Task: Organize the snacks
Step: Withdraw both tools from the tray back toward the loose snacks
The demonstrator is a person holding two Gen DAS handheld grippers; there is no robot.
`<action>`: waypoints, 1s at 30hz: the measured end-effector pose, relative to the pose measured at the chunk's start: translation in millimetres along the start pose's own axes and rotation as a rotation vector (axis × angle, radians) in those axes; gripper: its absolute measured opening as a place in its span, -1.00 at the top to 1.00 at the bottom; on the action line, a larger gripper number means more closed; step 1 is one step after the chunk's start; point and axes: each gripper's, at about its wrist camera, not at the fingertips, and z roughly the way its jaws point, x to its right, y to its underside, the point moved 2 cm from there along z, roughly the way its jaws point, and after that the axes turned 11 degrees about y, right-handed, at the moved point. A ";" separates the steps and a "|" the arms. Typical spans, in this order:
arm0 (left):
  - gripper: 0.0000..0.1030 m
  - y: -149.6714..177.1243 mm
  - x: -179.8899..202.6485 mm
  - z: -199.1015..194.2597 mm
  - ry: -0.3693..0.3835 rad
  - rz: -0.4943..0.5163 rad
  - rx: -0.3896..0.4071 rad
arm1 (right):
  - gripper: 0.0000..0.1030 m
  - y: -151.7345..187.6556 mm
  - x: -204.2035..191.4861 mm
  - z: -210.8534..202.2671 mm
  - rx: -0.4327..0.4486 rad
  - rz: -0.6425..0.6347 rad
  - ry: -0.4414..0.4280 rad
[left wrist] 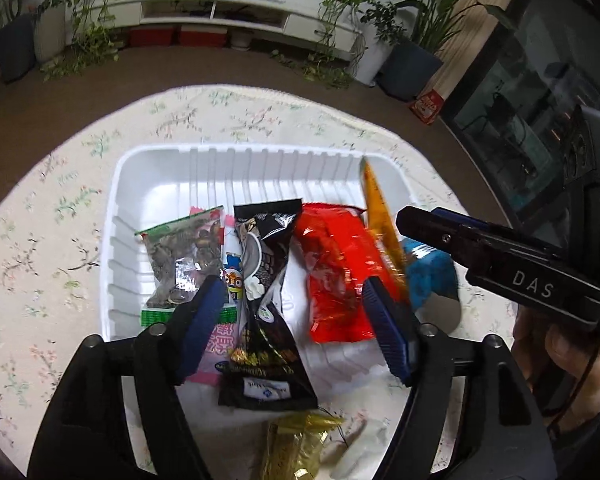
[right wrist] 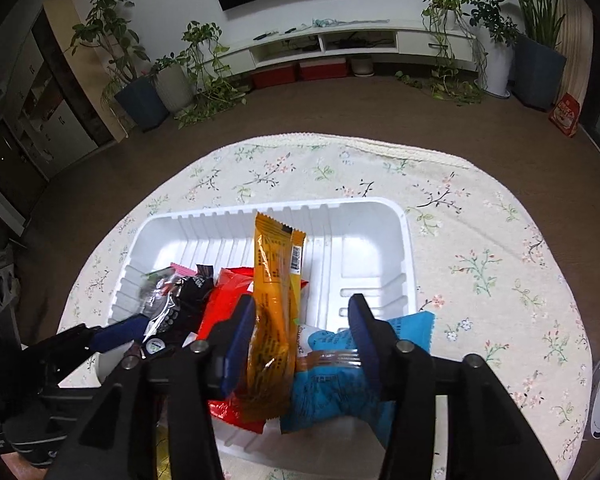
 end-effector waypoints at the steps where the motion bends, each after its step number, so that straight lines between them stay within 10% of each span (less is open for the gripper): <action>1: -0.54 0.8 2.8 -6.3 0.000 0.005 0.005 | -0.14 0.2 1.3 -3.3 0.004 0.006 -0.003; 4: -1.00 7.0 12.9 -31.4 0.001 0.027 0.032 | -0.31 1.0 7.2 -22.9 0.030 0.028 -0.028; 10: -0.99 35.5 28.9 -93.9 -0.023 0.080 0.119 | -0.88 11.7 33.1 -98.9 0.200 0.105 -0.146; 17: -0.99 103.3 42.2 -163.5 -0.055 0.147 0.207 | -0.99 56.6 52.8 -170.5 0.291 0.148 -0.240; 30: -0.99 275.3 36.1 -176.7 -0.001 -0.044 0.020 | -0.99 239.1 51.3 -213.6 0.261 0.234 -0.329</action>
